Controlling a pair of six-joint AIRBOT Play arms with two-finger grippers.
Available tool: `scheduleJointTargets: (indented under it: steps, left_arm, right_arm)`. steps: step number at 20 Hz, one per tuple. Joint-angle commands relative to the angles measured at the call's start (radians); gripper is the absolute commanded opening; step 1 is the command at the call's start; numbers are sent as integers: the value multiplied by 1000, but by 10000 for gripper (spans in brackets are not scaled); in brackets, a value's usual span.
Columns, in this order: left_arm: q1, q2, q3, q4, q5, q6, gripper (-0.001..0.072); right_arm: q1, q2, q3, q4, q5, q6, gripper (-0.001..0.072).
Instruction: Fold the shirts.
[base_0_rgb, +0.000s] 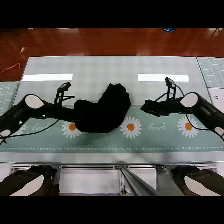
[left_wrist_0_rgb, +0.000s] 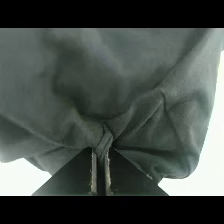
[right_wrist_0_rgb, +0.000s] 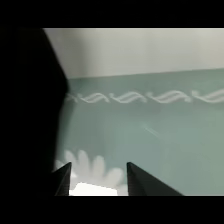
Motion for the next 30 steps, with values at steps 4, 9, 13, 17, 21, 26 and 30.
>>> scheduleJointTargets:
  steps: [4, 9, 13, 17, 21, 26, 30]
  left_arm:
    - [64, -10, 35, 32, -93, 2, 25]
    - [64, -11, 35, 32, -95, 2, 25]
    - [64, -11, 35, 28, -93, 2, 25]
    - [92, -1, 83, -65, -132, 2, 25]
    - [189, 81, 322, -249, -126, 1, 25]
    - [261, 216, 657, -343, 84, -75, 24]
    - [262, 293, 878, -232, 60, -122, 24]
  right_arm:
    - [84, -243, 129, 220, -58, -97, 405]
    - [92, -384, 262, 284, 33, -127, 405]
    - [92, -460, 337, 301, 80, -131, 352]
    - [88, -423, 342, 410, 105, -349, 27]
    - [31, -212, 468, 226, 123, -301, 27]
    - [-19, 77, 813, -44, 154, -225, 26]
    - [-18, 248, 1048, -302, 222, -158, 26]
